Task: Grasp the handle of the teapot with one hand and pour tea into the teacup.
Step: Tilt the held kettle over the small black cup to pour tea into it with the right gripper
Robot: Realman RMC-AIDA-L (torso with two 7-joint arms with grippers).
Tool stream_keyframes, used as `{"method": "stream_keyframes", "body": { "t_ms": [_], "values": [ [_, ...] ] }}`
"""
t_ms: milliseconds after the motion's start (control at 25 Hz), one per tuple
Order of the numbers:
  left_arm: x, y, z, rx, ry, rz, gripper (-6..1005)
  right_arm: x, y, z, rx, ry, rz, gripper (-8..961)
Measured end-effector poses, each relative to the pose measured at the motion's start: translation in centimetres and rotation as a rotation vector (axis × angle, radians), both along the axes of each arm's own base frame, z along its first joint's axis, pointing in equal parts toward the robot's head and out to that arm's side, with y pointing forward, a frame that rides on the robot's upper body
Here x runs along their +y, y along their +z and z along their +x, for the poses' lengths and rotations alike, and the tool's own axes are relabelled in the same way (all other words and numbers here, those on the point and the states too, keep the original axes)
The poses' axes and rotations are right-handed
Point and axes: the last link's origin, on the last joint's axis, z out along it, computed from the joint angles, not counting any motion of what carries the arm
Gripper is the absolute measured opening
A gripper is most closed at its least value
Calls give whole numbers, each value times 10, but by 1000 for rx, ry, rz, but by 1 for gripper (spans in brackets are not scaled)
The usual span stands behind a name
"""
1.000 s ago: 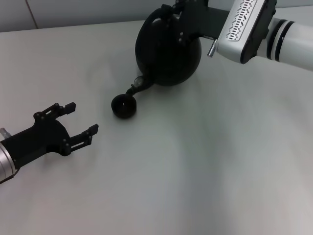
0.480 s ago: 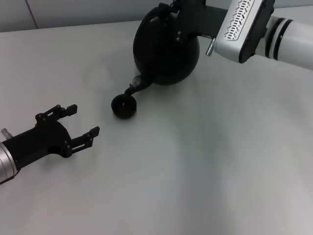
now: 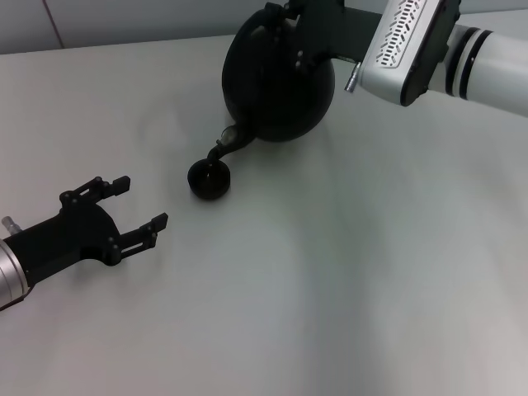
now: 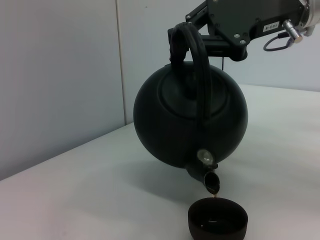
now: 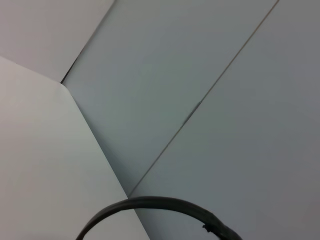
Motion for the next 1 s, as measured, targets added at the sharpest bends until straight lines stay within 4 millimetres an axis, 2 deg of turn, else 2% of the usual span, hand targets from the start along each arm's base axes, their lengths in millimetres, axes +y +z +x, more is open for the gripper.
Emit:
{"method": "stream_keyframes", "body": {
  "t_ms": [1000],
  "values": [
    [0, -1, 1, -4, -2, -2, 815, -1, -4, 2, -31, -3, 0, 86]
  ]
}}
